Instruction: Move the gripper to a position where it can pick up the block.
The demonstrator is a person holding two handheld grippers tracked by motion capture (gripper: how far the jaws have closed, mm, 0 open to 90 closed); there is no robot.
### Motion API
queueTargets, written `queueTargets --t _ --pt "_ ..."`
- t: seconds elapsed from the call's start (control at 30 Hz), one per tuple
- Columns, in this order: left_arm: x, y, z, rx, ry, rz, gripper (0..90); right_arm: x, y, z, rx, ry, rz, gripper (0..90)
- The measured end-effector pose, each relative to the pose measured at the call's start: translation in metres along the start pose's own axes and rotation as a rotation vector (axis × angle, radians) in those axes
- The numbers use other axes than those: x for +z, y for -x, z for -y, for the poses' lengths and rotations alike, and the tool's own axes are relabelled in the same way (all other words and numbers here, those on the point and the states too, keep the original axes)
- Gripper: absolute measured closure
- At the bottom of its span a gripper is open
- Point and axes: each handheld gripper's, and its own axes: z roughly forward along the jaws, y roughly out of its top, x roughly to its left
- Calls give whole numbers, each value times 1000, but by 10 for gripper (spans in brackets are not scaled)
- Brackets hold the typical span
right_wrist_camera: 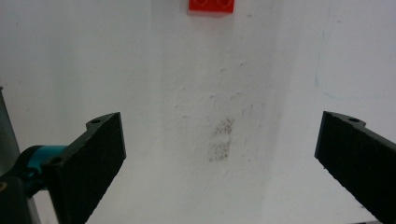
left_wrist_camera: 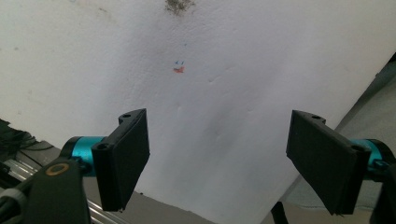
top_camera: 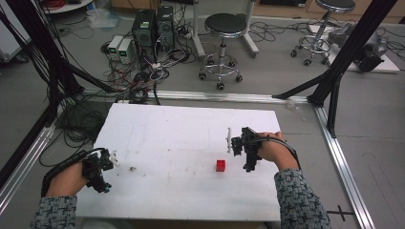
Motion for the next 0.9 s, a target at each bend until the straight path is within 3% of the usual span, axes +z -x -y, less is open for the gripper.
queueTargets --t 0.17,0.23,0.9 --pt "1 -1 0 -2 0 3 216 14 4 -13 15 40 -37 10" --pt "1 -1 0 -1 0 3 216 20 4 -16 7 30 -43 10" --pt "2 0 0 0 2 -2 217 57 8 -44 17 75 -74 10"
